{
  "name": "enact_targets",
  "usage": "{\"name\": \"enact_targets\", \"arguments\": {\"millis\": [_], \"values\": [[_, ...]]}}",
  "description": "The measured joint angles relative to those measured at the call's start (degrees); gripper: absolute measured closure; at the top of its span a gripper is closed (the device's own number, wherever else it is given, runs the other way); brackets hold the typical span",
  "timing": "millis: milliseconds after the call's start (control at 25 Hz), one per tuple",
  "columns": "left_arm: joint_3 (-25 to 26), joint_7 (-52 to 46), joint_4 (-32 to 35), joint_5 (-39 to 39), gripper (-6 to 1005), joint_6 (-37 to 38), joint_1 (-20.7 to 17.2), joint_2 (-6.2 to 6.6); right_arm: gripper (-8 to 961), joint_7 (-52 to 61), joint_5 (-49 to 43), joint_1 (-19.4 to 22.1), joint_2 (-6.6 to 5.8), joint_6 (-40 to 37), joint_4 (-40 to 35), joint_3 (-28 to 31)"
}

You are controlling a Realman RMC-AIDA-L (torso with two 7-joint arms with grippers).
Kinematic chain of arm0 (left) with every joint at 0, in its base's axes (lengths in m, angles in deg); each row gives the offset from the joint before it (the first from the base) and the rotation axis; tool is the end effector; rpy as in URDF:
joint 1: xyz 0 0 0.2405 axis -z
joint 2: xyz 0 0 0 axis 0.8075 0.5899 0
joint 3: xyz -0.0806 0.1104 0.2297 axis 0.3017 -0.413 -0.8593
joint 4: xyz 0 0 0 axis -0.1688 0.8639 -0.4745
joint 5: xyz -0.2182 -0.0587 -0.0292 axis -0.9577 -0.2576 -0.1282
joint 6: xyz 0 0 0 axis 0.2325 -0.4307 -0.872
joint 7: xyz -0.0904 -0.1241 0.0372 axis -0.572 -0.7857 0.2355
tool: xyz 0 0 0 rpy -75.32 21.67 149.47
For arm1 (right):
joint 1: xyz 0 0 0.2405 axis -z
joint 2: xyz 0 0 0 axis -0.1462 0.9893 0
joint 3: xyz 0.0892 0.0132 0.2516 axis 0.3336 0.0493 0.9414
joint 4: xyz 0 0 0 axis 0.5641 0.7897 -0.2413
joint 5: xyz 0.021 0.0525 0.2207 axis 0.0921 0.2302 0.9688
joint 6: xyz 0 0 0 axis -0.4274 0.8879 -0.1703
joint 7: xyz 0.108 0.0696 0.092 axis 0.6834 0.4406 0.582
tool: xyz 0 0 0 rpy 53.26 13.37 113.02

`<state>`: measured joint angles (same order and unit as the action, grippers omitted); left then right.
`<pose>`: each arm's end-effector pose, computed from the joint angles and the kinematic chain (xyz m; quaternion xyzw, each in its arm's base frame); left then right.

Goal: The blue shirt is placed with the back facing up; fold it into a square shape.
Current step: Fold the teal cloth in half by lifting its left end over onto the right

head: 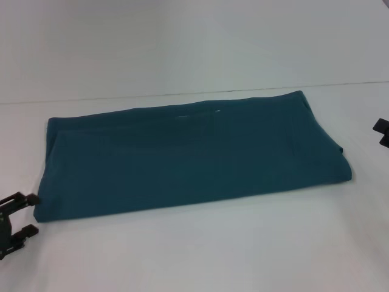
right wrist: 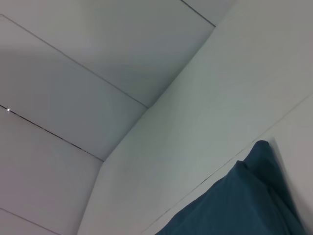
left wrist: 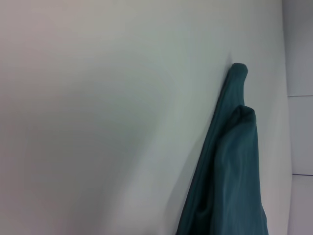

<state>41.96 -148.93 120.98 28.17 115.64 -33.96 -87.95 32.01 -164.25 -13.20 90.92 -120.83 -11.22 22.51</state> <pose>-0.4003 0.3191 0.0128 -0.4379 -0.8161 -0.3435 0.1560 0.3928 0.3425 0.0830 -0.6310 0.6136 0.4009 0.2542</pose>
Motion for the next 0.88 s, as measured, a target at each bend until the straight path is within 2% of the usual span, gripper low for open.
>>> {"name": "enact_targets", "arguments": {"millis": [440, 880], "values": [[-0.08, -1.42, -1.63, 0.05, 278, -2.76, 1.22, -0.05, 313, -0.05, 0.01, -0.01, 0.02, 0.40, 0.26, 0.28], [-0.37, -0.99, -4.66, 0.55, 278, -5.05, 6.36, 0.31, 314, -0.11, 0.01, 0.07, 0.28, 0.53, 0.36, 0.57]]}}
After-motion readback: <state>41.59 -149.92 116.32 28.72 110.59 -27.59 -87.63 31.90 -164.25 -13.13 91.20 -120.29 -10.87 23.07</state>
